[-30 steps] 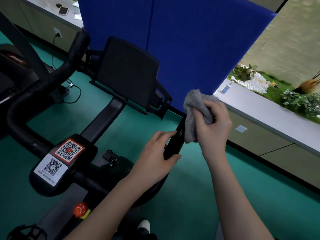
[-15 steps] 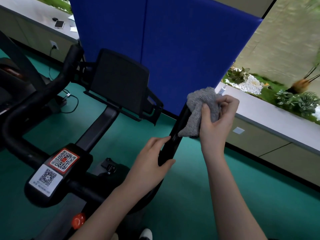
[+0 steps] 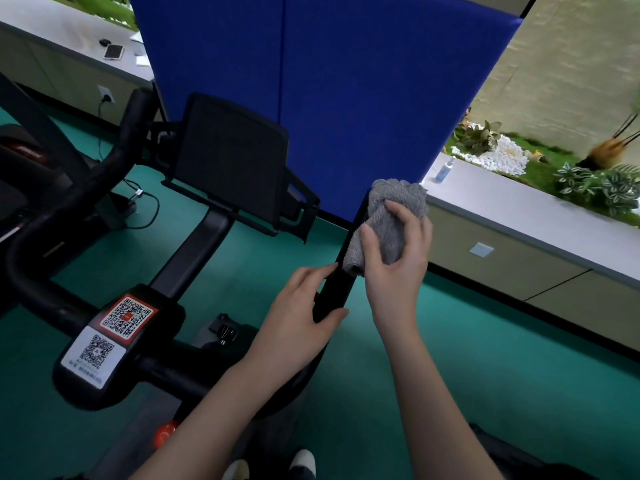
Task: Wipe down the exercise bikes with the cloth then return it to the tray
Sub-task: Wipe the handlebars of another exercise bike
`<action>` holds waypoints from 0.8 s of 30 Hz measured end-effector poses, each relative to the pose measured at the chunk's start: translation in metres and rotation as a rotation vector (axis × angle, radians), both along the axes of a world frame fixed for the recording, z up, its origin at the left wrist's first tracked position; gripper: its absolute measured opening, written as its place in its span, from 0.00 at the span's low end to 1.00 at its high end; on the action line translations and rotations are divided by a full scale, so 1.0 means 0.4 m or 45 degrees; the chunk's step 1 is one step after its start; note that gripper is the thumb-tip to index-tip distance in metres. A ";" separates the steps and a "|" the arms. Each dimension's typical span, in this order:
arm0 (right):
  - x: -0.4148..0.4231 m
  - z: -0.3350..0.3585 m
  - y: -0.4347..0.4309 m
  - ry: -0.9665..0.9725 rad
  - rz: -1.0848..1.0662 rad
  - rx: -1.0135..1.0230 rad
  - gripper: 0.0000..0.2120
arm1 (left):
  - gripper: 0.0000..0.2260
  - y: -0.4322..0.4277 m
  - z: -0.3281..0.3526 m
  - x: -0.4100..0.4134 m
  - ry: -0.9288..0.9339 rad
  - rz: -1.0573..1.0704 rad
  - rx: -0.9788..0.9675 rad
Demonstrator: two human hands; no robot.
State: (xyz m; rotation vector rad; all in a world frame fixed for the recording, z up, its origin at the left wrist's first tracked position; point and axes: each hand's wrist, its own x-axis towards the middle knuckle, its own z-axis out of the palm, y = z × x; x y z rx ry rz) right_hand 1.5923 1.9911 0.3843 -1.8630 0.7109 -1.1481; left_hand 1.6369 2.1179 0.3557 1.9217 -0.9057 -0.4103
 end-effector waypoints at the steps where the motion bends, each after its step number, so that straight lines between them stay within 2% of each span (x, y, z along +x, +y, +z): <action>1: -0.005 -0.006 0.004 0.006 0.003 0.002 0.16 | 0.26 0.000 0.000 -0.001 0.001 0.001 0.000; 6: -0.027 -0.031 0.015 0.073 -0.001 0.021 0.18 | 0.25 -0.001 -0.004 -0.001 -0.007 0.010 -0.004; 13: -0.057 -0.004 -0.072 -0.053 -0.193 0.107 0.16 | 0.25 0.003 -0.007 -0.005 0.005 0.012 0.006; 16: -0.025 -0.001 -0.077 0.024 -0.065 0.111 0.16 | 0.25 0.002 -0.007 -0.003 0.002 0.019 0.008; 24: -0.051 -0.091 -0.020 0.082 0.109 0.415 0.15 | 0.25 0.004 0.001 -0.006 0.020 -0.001 0.011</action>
